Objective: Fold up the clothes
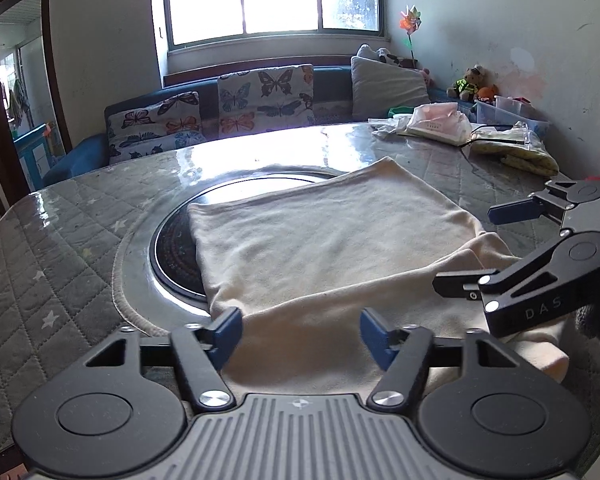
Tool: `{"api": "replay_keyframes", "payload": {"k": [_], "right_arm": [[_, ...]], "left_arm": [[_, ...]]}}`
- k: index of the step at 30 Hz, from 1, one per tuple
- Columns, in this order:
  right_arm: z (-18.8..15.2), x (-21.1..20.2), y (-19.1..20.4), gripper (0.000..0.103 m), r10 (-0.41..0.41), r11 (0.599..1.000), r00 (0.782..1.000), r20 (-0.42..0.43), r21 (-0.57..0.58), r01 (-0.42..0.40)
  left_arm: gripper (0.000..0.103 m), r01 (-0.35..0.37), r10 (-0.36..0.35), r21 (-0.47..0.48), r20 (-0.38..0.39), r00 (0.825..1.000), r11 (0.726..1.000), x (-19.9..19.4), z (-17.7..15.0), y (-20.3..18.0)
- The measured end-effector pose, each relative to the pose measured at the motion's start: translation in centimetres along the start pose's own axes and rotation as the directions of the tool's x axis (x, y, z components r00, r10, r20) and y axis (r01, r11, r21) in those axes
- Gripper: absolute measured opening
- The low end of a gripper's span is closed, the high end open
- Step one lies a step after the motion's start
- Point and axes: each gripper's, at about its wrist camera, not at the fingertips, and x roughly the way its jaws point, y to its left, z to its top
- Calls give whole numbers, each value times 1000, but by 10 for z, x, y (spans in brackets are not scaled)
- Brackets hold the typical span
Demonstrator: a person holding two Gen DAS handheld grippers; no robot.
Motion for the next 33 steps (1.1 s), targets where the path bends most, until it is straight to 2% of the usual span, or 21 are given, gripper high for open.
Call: {"api": "replay_keyframes", "payload": {"k": [3,12,17,24,29,33], "right_arm": [[-3,3,1,103,-12,1000,1000,-18,-17,12],[8,-2,-2,103,-56,998,998,28,-25,57],[1,9,-8,103,-96,995,995,-24,-21,95],[7,-8,-13,103,-95,995,995,26,-6,96],[1,11,-19,103,-112,994,993,-34,12,112],[2,-2,-19,103,-105,994,994,4,-6,105]], "left_arm": [[50,-3,3,-4,-20,1000,1000,6,-4,3],[38,28,-28,2,-7,1000,1000,11,6,0],[37,30,-30,-12,-29,999,999,22,4,3],[38,30,-30,2,-2,1000,1000,11,9,-1],[39,15,-15,4,-31,999,1000,17,3,-3],[42,20,-20,22,-4,1000,1000,4,6,-5]]}}
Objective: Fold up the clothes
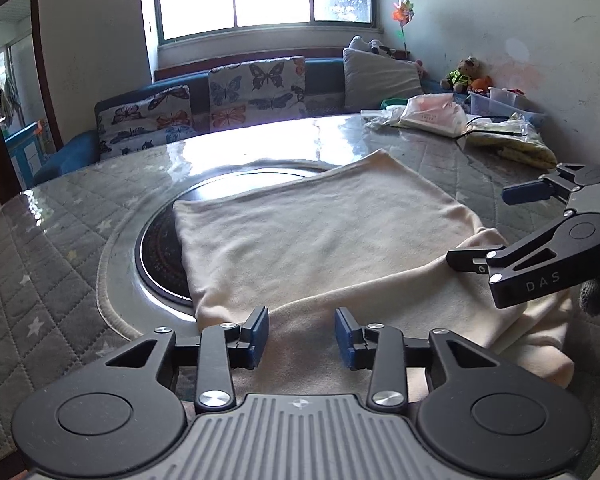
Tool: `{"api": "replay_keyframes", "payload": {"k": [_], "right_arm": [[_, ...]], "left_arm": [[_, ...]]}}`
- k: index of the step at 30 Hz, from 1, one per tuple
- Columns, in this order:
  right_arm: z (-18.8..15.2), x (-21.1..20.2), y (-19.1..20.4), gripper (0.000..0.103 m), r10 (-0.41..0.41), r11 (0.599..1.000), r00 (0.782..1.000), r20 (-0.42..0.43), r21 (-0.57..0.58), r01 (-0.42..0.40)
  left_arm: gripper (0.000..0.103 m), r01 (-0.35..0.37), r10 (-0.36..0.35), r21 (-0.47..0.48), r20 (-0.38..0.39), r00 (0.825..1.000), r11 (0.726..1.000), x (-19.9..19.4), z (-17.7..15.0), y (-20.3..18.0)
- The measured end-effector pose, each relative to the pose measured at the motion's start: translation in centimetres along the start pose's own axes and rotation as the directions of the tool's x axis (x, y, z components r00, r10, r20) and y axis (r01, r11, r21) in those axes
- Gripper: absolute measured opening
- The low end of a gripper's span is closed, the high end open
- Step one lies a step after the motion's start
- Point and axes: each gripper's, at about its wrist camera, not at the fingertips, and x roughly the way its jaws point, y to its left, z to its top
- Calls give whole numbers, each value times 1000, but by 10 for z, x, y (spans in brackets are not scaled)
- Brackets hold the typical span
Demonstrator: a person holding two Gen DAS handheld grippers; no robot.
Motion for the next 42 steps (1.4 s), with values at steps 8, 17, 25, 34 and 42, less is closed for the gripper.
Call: {"api": "replay_keyframes", "payload": {"k": [8,17,25,34,42], "right_arm": [[2,-39,6,102,78,993,994,74,-96,-71],[-2,-51,26,99,198,971,977,78,-151,-185],[-10,-55,26,98,214,964,975,57,-173,-202],[-17,-61,22,98,230,959,972,36,-176,-221],[-24,-68,21,98,238,955,971,18,-184,-231]], "left_arm": [[50,63,-66,87,34,997,994,-32,-8,-13],[57,144,-149,186,13,989,972,-56,-24,-27],[67,191,-194,255,-17,981,948,-58,-35,-36],[70,221,-219,313,-40,975,924,-61,-42,-39],[78,228,-227,358,-46,973,905,-58,-46,-44]]}}
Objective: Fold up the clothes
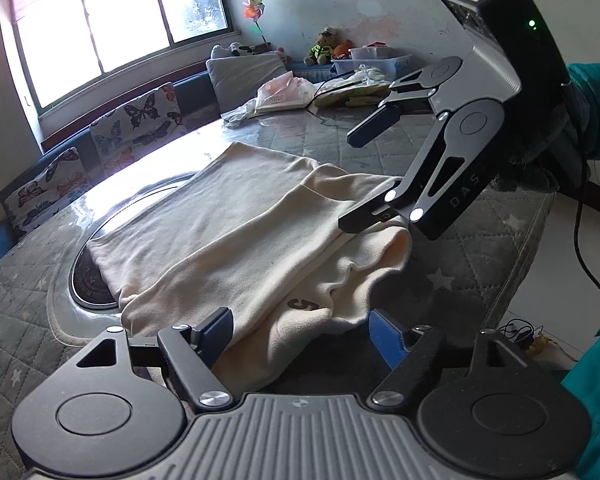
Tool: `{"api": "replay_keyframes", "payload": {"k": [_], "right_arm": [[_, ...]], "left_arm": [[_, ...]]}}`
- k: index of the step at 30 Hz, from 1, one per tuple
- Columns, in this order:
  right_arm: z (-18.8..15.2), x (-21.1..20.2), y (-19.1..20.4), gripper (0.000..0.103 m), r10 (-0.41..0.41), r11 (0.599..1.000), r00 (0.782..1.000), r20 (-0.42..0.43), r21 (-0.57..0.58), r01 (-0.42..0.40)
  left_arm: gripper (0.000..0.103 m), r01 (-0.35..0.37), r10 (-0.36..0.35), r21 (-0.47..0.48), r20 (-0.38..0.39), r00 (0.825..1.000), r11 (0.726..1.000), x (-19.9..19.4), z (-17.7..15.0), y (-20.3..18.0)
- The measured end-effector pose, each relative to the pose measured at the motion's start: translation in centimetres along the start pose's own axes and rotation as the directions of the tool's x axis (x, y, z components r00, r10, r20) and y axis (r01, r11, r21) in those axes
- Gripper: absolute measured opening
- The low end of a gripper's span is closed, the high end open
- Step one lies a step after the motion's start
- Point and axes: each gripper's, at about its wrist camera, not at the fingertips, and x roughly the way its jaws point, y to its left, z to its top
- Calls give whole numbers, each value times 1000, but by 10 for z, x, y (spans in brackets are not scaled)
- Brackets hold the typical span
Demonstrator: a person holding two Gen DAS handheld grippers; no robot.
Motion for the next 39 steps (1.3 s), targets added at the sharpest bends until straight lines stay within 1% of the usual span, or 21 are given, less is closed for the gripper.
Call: {"api": "replay_keyframes", "payload": {"k": [9,12,16,19,20,21,22,24,25,26,30,35,39], "right_arm": [[-5,-7,1,98,10,1000,1000,-17,-12,-10],[-8,-10,3,98,13,1000,1000,-26,-21,-14],[-13,-14,6,98,20,999,999,-36,-35,-21],[-17,-18,9,98,25,998,999,-47,-60,-28],[-18,-19,10,98,27,997,998,-50,-67,-31],[-18,-19,10,98,28,997,998,-52,-69,-32],[-20,-19,11,98,31,997,998,-59,-74,-36],[-21,-19,13,98,35,995,997,-66,-89,-41],[-22,-20,14,98,35,994,997,-68,-97,-42],[-23,-20,15,98,35,994,997,-70,-104,-42],[-25,-21,17,98,39,991,997,-73,-125,-48],[-27,-22,21,98,33,986,998,-53,-160,-41],[-26,-18,26,98,16,983,1000,-26,-181,-20]], "left_arm": [[77,1,-1,25,-5,1000,1000,7,-2,-3],[73,7,-7,34,1,1000,999,10,-1,-3],[70,4,-5,59,16,1000,998,10,0,-7],[60,7,-8,64,19,1000,998,12,1,-6],[53,10,-11,64,18,1000,998,13,0,-6],[49,12,-13,64,18,1000,998,14,0,-6],[47,12,-14,64,20,1000,998,15,0,-6],[32,15,-16,57,22,1000,998,15,0,-6],[27,17,-18,53,24,1000,998,15,1,-5],[21,20,-21,47,25,999,999,14,1,-5],[15,0,0,11,46,999,1000,11,7,3],[15,-20,24,-53,84,996,998,4,17,15],[15,-24,34,-99,99,995,995,4,23,21]]}}
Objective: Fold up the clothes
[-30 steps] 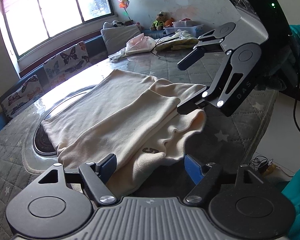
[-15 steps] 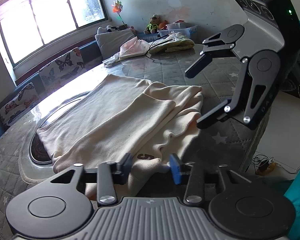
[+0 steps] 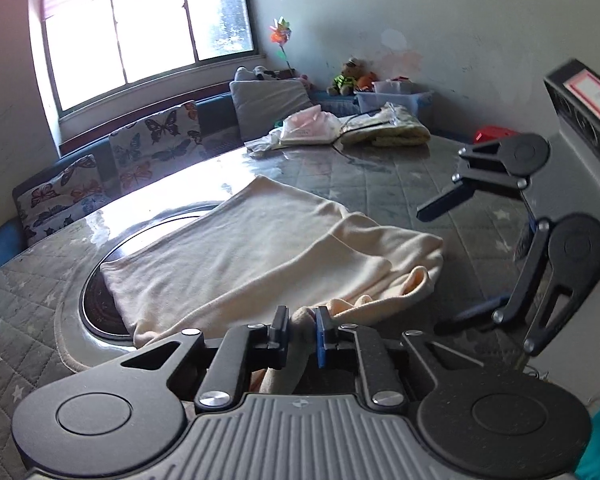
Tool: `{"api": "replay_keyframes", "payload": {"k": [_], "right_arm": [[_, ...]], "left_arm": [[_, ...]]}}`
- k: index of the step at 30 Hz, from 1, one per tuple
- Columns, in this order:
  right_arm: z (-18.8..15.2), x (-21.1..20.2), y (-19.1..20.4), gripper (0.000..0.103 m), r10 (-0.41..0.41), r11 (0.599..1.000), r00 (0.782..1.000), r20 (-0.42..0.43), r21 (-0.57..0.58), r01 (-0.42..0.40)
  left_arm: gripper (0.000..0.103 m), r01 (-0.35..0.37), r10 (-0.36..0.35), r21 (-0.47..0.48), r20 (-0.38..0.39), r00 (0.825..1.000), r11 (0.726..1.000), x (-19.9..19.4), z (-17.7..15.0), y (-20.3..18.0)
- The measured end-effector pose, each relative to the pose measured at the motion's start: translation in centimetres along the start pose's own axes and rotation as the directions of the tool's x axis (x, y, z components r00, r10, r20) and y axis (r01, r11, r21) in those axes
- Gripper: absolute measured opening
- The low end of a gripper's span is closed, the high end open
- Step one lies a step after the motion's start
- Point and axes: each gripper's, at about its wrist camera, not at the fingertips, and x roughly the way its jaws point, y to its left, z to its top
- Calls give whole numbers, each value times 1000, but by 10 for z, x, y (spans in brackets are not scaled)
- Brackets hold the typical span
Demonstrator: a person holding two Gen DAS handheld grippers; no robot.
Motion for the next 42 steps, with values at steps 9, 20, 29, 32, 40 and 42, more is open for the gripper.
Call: {"api": "replay_keyframes", "payload": {"k": [9,20,29,32,40,42], "right_arm": [[5,16,-4,85,-11,1000,1000,22,13,11],[13,26,-14,53,-14,998,999,29,68,12],[23,30,-31,24,47,986,998,33,160,-52],[27,31,-36,21,49,981,998,35,187,-55],[34,31,-43,19,52,974,998,45,220,-61],[36,31,-46,19,50,971,998,45,231,-59]], "left_arm": [[15,-2,3,-58,13,1000,998,-2,3,6],[15,9,-8,-104,11,1000,994,-2,5,14],[25,3,-1,-84,25,1000,996,-11,-1,12],[32,0,2,-67,34,999,998,-18,-5,11],[56,-48,48,-14,8,999,999,-19,-17,8],[56,-55,55,7,-1,998,998,-14,-19,6]]}}
